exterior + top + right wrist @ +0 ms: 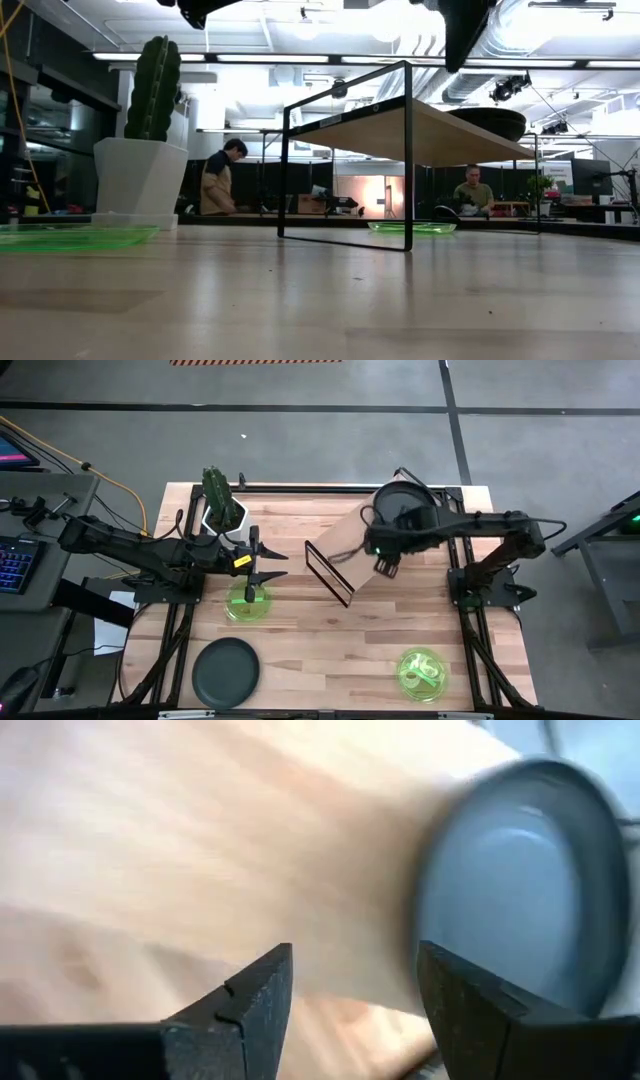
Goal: Place and stack plates onto a shelf
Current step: Stack the black plate on top of the black plate on the shelf
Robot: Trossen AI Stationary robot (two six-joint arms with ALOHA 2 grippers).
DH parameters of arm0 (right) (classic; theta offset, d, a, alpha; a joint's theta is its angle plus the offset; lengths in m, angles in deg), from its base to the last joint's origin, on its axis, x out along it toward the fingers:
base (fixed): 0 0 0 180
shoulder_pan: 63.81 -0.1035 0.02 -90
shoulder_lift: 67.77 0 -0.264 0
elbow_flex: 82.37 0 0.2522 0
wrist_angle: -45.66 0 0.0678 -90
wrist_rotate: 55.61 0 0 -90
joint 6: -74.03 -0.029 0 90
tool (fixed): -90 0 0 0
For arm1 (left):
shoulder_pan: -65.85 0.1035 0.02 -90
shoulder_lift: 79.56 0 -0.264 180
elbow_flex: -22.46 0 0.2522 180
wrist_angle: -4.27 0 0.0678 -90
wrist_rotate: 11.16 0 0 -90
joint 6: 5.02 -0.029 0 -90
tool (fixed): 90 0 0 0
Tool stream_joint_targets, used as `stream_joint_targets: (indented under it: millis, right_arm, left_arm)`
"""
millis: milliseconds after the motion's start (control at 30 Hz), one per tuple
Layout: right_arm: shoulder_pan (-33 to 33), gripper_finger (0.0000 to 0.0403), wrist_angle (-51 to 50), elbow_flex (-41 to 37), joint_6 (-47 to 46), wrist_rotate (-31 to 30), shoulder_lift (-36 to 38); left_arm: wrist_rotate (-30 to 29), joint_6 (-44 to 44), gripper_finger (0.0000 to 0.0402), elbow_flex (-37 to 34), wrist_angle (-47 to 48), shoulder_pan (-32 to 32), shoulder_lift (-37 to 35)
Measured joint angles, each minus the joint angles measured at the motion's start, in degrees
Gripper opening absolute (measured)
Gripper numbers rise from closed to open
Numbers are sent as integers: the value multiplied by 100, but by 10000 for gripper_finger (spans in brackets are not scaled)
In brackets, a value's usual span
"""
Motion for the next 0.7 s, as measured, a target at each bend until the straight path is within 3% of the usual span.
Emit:
stream_joint_targets:
  millis: [200, 400, 700]
  right_arm:
    - [-1133, 195, 853, -263, -432, -13, 259]
    - [-2259, 195, 1641, -870, -1104, -689, 528]
    - [-3167, 195, 2114, -1496, -1990, -1129, 633]
  left_arm:
    - [2, 100, 158, 0, 67, -2, 2]
    - [201, 100, 158, 0, 63, -6, 2]
    - [336, -59, 158, 0, -65, -6, 0]
